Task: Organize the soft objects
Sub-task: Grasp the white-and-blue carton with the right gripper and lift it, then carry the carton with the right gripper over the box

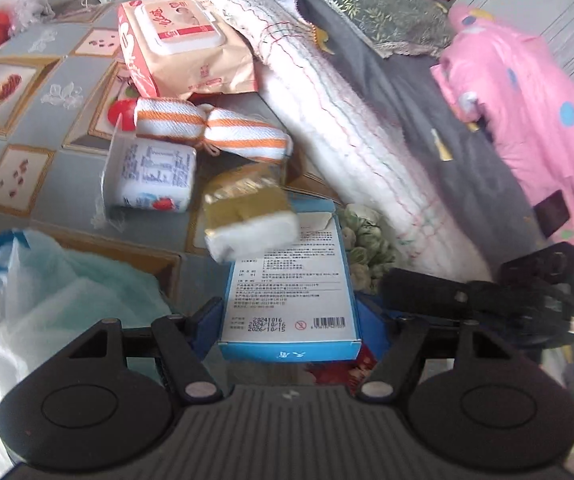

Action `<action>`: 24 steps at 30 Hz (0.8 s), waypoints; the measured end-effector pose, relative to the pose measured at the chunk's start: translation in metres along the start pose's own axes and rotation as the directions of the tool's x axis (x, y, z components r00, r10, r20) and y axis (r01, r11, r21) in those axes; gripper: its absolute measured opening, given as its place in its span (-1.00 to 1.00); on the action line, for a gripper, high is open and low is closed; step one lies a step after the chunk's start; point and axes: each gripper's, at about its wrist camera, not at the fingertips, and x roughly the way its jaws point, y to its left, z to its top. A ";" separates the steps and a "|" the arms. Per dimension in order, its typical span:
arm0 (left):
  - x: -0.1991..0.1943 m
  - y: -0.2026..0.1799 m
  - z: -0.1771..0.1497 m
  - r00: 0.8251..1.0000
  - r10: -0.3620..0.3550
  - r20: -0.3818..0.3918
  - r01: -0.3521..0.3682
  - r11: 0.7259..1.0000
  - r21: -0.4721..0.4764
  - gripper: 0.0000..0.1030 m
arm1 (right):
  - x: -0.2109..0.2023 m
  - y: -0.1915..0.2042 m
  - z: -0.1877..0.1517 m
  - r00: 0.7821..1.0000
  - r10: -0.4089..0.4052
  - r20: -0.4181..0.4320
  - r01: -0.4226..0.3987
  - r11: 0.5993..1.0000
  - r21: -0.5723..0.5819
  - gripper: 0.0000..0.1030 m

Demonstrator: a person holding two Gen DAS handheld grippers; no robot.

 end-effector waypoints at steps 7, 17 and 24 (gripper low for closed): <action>-0.018 -0.012 -0.029 0.999 -0.028 0.020 0.028 1.000 0.002 0.39 | 0.012 0.011 -0.012 0.998 -0.048 -0.031 0.048 0.999 0.013 -0.16; -0.078 -0.024 -0.066 0.974 -0.037 0.225 0.023 0.998 0.066 0.39 | 0.002 0.092 -0.034 0.998 -0.053 0.033 0.060 0.963 -0.263 -0.48; -0.150 -0.012 -0.120 0.892 0.009 0.453 -0.037 0.998 0.054 0.39 | 0.026 0.162 -0.068 0.999 0.010 -0.031 -0.023 0.896 -0.444 -0.52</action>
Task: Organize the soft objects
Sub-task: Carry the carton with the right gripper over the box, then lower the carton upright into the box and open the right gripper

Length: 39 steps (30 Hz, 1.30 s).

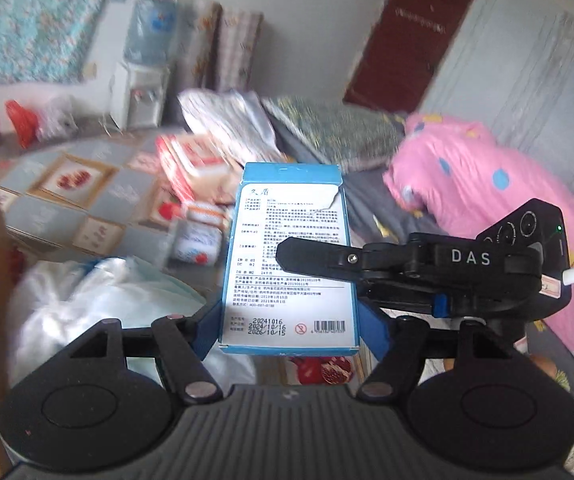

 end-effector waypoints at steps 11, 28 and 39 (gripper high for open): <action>-0.136 0.097 -0.050 0.920 0.321 0.223 -0.264 0.931 -0.252 0.42 | 0.179 0.115 -0.018 0.919 0.094 -0.383 -0.137 0.987 -0.087 -0.64; -0.230 0.169 -0.121 0.761 0.605 0.236 -0.439 0.748 -0.498 0.50 | 0.388 0.120 -0.096 0.732 -0.217 -0.646 0.148 0.976 -0.160 -0.59; -0.226 0.177 -0.130 0.768 0.591 0.245 -0.424 0.757 -0.497 0.52 | 0.355 0.143 -0.065 0.799 -0.270 -0.538 0.135 0.951 -0.277 -0.11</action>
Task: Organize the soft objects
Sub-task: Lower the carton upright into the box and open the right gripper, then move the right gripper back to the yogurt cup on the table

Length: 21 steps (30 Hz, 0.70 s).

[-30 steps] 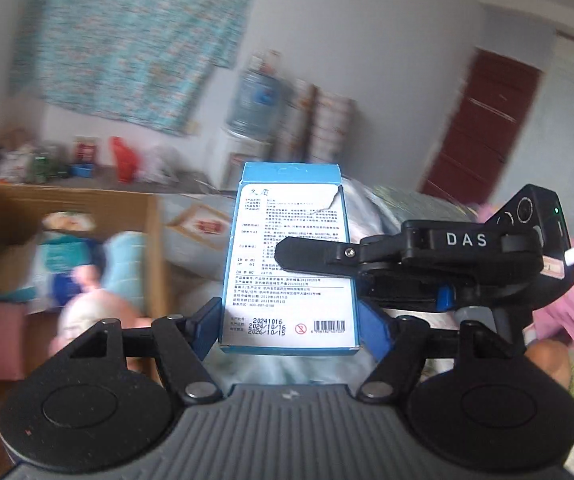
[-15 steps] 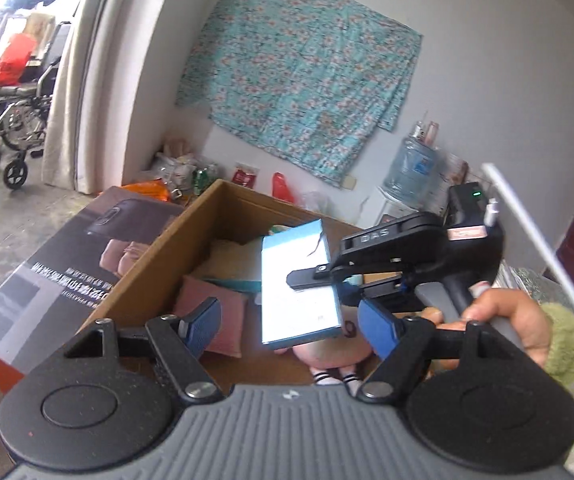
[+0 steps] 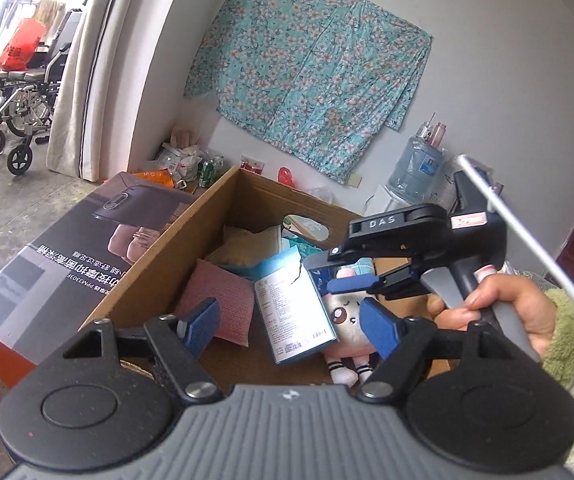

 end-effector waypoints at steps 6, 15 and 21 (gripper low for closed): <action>0.002 -0.006 -0.002 1.000 -0.009 -0.005 0.009 1.000 0.019 0.59 | -0.037 -0.004 -0.006 0.995 0.079 0.062 -0.079 0.997 -0.003 -0.08; 0.001 -0.042 -0.008 0.993 -0.118 -0.010 0.118 0.985 0.127 0.83 | -0.146 -0.036 -0.081 0.945 0.212 0.247 -0.216 0.976 -0.010 0.28; 0.014 -0.085 -0.011 0.980 -0.190 -0.059 0.199 0.948 0.247 0.91 | -0.220 -0.078 -0.151 0.906 0.205 0.371 -0.215 0.976 -0.014 0.51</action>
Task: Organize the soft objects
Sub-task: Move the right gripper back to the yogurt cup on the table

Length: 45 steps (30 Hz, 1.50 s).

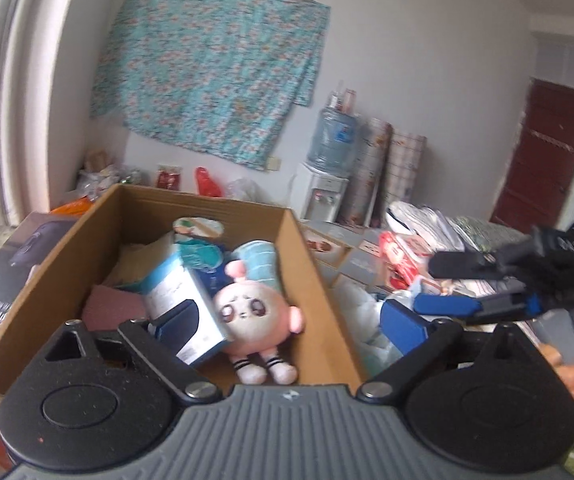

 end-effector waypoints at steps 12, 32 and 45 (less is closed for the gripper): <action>0.076 -0.112 -0.003 0.980 -0.177 -0.087 0.191 0.960 0.207 0.92 | -0.121 -0.078 -0.019 0.910 -0.360 0.206 0.352 0.933 0.074 0.52; 0.186 -0.198 -0.020 0.964 -0.174 -0.200 0.206 0.967 0.151 0.12 | -0.102 -0.194 0.119 0.880 -0.470 0.077 0.464 0.882 0.080 -0.01; 0.197 -0.186 -0.019 0.971 -0.098 -0.218 0.131 0.982 0.139 -0.09 | 0.021 -0.197 0.167 0.848 -0.500 -0.179 0.485 0.866 -0.121 -0.06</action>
